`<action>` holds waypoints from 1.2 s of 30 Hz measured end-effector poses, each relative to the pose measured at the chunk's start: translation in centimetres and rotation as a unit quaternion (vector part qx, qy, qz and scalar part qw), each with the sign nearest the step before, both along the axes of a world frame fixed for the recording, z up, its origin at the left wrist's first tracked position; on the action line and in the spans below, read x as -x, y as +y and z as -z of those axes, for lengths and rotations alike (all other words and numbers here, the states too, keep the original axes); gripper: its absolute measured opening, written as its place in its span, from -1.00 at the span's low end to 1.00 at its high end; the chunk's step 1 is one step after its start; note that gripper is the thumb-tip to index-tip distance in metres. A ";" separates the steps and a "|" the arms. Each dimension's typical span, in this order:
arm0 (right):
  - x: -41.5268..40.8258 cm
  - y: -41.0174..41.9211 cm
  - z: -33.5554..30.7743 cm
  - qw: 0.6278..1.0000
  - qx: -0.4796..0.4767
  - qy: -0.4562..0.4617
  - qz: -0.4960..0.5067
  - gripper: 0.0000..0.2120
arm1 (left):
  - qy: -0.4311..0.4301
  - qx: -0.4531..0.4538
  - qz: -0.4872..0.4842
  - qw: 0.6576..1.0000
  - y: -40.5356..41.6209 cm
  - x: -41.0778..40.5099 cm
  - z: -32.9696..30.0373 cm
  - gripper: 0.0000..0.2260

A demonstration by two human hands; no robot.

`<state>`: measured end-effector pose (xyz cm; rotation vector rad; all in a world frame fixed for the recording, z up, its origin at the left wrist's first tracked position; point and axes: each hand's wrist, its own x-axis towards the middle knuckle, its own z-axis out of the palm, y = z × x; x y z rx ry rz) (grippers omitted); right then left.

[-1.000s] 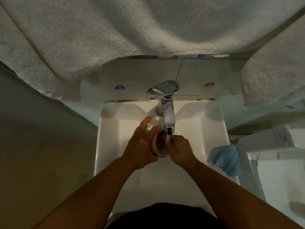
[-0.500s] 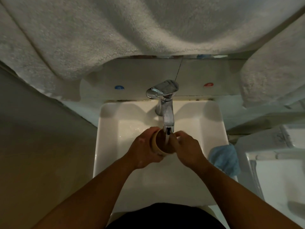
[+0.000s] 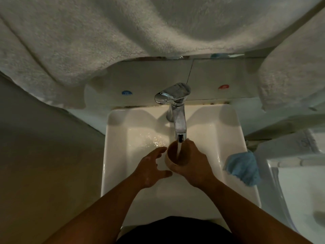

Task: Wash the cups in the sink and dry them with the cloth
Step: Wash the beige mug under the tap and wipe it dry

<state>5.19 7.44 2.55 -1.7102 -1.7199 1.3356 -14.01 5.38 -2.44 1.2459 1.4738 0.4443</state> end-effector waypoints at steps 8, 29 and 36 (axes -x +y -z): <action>-0.1 -0.4 0.6 1.000 -0.013 0.004 -0.003 -0.45 | 0.004 0.024 0.001 1.000 -1.1 0.0 0.7 -0.35; -0.3 0.8 0.7 0.870 0.251 0.285 0.313 -0.60 | 0.045 -0.125 -0.048 0.990 2.1 -4.3 -4.7 -0.24; 0.4 1.3 0.9 0.787 0.361 0.334 0.371 -0.52 | 0.047 -0.143 -0.027 0.988 2.5 -5.1 -5.3 -0.19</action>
